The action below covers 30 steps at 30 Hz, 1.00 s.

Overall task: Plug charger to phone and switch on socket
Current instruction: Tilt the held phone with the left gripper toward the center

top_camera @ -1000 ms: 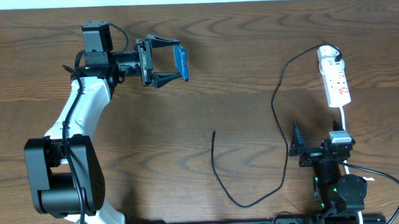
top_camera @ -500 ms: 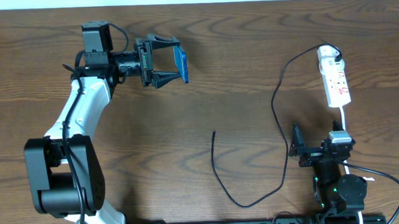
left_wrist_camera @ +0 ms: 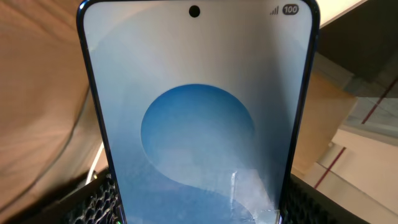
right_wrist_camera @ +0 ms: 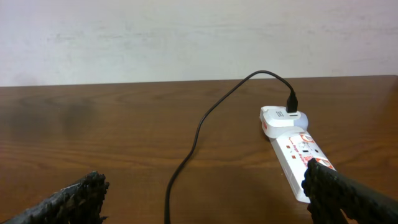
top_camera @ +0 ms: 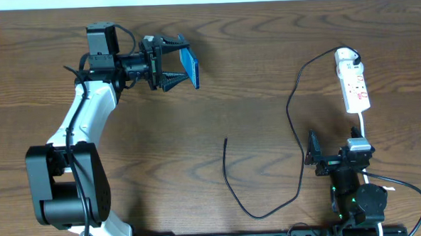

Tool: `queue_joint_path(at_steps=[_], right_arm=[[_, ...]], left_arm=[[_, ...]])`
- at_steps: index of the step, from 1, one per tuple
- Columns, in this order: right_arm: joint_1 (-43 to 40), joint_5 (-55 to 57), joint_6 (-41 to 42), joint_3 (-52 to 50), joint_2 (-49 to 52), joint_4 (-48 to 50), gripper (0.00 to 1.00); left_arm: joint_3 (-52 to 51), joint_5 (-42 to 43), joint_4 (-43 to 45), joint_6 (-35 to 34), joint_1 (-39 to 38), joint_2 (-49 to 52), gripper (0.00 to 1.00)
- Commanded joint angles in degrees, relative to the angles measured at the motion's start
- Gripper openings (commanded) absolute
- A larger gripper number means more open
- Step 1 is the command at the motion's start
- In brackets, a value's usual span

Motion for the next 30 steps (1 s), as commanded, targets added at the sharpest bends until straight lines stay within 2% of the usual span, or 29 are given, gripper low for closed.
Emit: queue_joint_path(at_steps=[1,19,30], right_arm=[[0.4,0.2,0.5,-0.2,-0.2,-0.1,0.99],[0.4,0.2,0.5,-0.2,-0.2,-0.1,0.99],[0.4,0.2,0.5,-0.2,-0.2,-0.1,0.99]], left_arm=[[0.3,-1.7,0.5,5.5,0.2,-1.6,0.08],[0.3,-11.3,0.4,8.4,0.2,-1.6,0.07],[0.3,-12.0,0.4,8.4,0.2,-1.6,0.08]])
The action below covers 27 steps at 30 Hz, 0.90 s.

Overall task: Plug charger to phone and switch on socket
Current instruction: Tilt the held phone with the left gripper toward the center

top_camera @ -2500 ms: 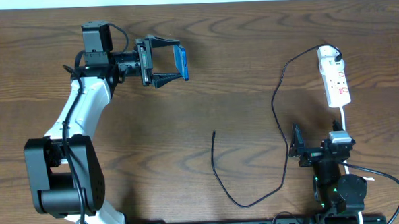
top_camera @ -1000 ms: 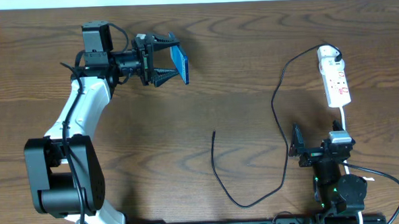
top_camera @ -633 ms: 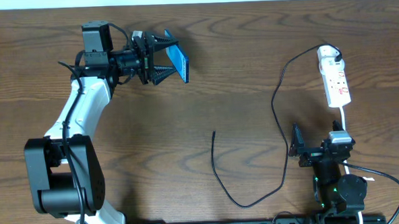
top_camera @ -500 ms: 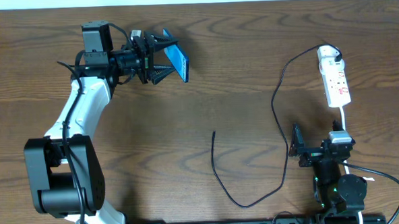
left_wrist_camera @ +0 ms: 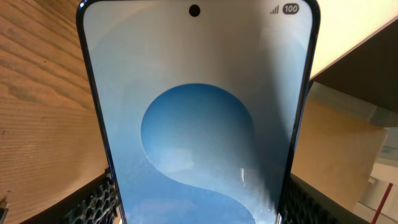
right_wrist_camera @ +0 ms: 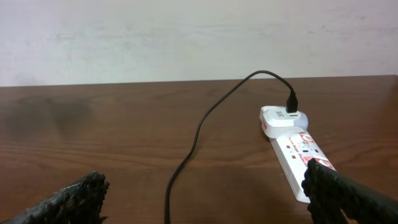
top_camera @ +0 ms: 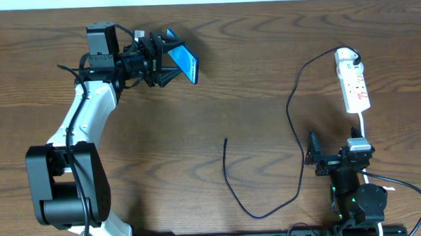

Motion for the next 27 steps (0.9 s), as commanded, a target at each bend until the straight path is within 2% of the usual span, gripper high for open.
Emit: queue_joint_path(at_steps=[1,7,27], right_arm=[[0.4,0.2,0.5,-0.2,-0.2,-0.1,0.99],[0.4,0.2,0.5,-0.2,-0.2,-0.1,0.99],[0.4,0.2,0.5,-0.2,-0.2,-0.1,0.99]], left_arm=[[0.3,-0.1,0.4,1.0,0.2,-1.6,0.08],[0.3,-2.9,0.1,4.0,0.2,-1.6,0.07],[0.3,-5.5,-1.3,7.0,0.2,-1.5,0.08]])
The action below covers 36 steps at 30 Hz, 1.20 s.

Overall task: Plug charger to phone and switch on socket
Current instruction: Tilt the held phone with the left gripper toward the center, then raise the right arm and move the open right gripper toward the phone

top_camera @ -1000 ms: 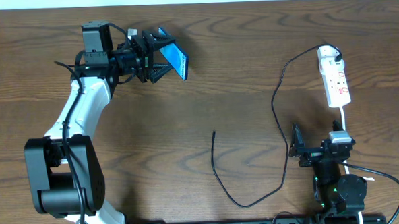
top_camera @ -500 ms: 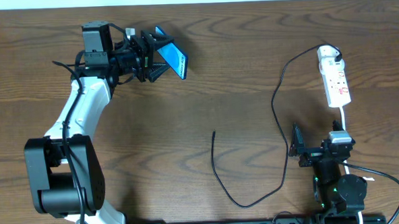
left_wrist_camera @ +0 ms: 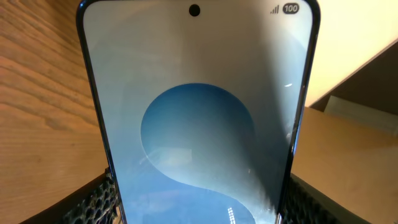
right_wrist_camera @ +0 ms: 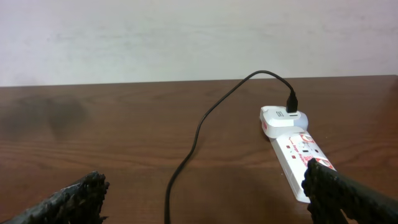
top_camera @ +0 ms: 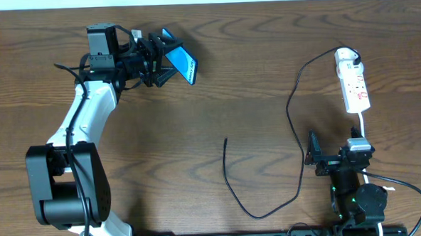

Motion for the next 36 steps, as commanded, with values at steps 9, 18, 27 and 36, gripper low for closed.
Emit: queue_joint_path(at_steps=[9,18,27,36], right_arm=[[0.4,-3.9,4.4,-0.2,-0.2,0.7,0.99],[0.4,-9.7,10.0,-0.1,-0.2,3.9,0.99],[0.3,-17.4,10.0,7.1,1.8,3.7,0.99],[0.3,-25.7,10.0,20.2,17.5,1.8,0.99]], left_arm=[[0.3,0.4,0.2,1.6,0.2,-1.5,0.08],[0.3,0.4,0.2,1.6,0.2,-1.5,0.07],[0.3,0.3,0.2,1.6,0.2,-1.5,0.08],[0.3,-0.6,0.2,1.5,0.2,-1.5,0.08]])
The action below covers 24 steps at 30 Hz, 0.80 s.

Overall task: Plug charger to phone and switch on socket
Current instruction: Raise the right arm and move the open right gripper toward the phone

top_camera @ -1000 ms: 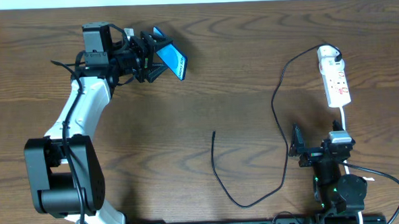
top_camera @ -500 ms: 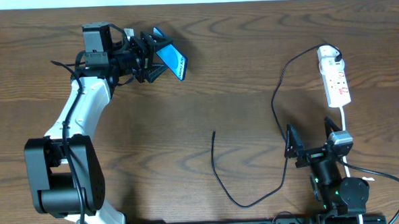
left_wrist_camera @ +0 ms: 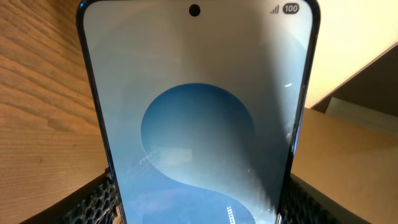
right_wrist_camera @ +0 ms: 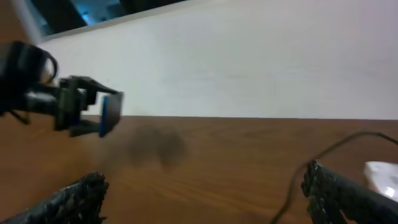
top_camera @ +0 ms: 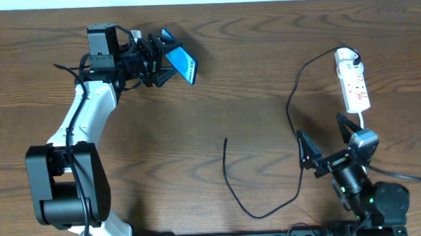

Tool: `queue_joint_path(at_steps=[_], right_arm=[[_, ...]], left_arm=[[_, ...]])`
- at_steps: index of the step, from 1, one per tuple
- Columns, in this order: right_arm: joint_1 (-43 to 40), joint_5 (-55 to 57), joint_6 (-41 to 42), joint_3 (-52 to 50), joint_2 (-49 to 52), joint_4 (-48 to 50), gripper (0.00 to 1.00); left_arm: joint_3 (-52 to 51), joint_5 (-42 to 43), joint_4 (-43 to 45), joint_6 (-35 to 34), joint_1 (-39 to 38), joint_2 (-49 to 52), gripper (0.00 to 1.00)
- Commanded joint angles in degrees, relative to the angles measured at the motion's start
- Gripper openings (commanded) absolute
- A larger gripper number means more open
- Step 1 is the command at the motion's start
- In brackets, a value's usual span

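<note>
The blue-screened phone (top_camera: 182, 64) is tilted in the air at the table's far left, with my left gripper (top_camera: 166, 57) shut on its lower end. In the left wrist view the lit phone (left_wrist_camera: 198, 124) fills the frame between the pads (left_wrist_camera: 93, 199). A black charger cable (top_camera: 294, 121) runs from the white charger (top_camera: 345, 54) in the white power strip (top_camera: 354, 87) down to a loop, and its free end (top_camera: 226, 141) lies mid-table. My right gripper (top_camera: 321, 131) is open and empty just right of the cable. It is angled up-left, and its wrist view shows the phone (right_wrist_camera: 111, 115) far off.
The table is bare brown wood (top_camera: 155, 149). The left arm's white links (top_camera: 82, 120) reach along the left side. A pale wall (right_wrist_camera: 249, 68) stands behind the table. The strip's own white cord (top_camera: 365, 125) runs toward the right arm's base.
My right arm has swung left and forward: its gripper now angles toward the cable and its camera faces the phone instead of the power strip. The left gripper and phone have not moved.
My left gripper held the phone edge-on at the far left. By the two later moments the phone was tilted with its screen turned up and a little farther back. The right gripper stayed open near the front edge until it turned left now.
</note>
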Motion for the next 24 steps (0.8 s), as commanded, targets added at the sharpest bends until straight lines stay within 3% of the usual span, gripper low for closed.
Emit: queue_joint_path(at_steps=[1,11,24], right_arm=[[0.3,-6.1,0.6,6.1,7.7,-0.9,0.99],[0.3,-18.3,0.5,19.3,33.4,-2.4,0.99],[4.2,-20.8,-0.3,30.0,57.8,-1.5,0.99]], left_arm=[[0.3,-0.4,0.5,1.4,0.2,-1.5,0.08],[0.3,-5.3,0.5,1.4,0.2,-1.5,0.07],[0.3,-9.5,0.7,-0.2,0.1,-1.5,0.07]])
